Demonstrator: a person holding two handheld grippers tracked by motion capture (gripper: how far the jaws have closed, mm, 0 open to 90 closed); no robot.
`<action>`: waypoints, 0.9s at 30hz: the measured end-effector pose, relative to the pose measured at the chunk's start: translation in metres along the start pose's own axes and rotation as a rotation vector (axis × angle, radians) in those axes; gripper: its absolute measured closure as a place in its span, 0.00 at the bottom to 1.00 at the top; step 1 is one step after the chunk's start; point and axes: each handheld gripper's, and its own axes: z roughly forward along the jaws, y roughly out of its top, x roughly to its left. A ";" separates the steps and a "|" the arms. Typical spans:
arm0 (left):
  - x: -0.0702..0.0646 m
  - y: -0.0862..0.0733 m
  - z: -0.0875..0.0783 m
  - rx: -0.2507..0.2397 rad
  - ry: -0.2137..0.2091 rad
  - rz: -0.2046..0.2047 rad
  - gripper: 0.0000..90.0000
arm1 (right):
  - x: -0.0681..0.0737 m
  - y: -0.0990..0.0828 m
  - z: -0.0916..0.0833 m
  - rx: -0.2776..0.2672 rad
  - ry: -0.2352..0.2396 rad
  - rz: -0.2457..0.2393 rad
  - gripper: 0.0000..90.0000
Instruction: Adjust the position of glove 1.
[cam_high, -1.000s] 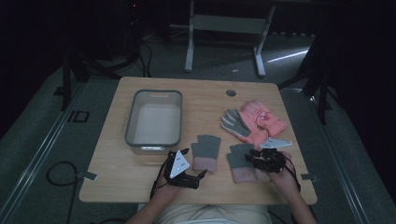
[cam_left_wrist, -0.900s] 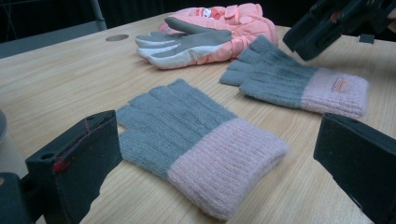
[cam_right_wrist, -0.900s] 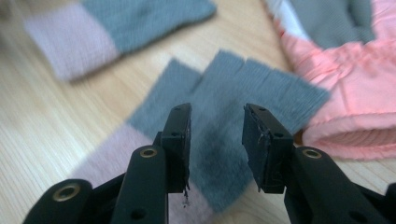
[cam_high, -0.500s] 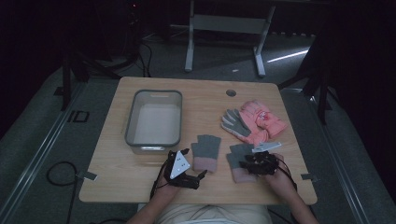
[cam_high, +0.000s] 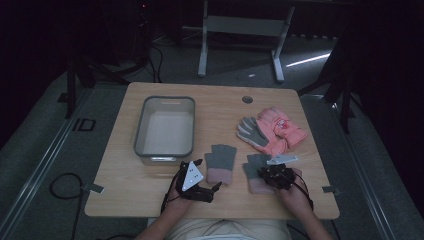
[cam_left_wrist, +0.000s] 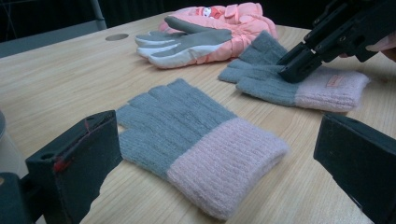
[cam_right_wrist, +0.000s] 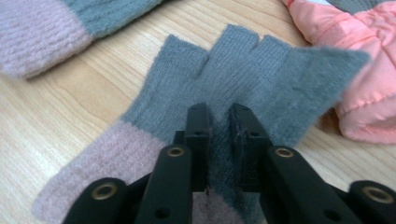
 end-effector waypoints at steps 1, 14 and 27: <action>0.000 0.000 0.000 0.000 0.000 0.000 0.00 | 0.000 0.000 0.000 0.000 0.000 0.000 0.90; 0.000 0.000 0.000 0.000 -0.004 0.004 0.00 | 0.009 0.063 -0.047 -0.205 0.009 0.043 0.94; -0.001 0.000 0.000 0.002 0.000 0.012 0.00 | 0.041 0.116 -0.022 -0.232 0.078 0.044 0.94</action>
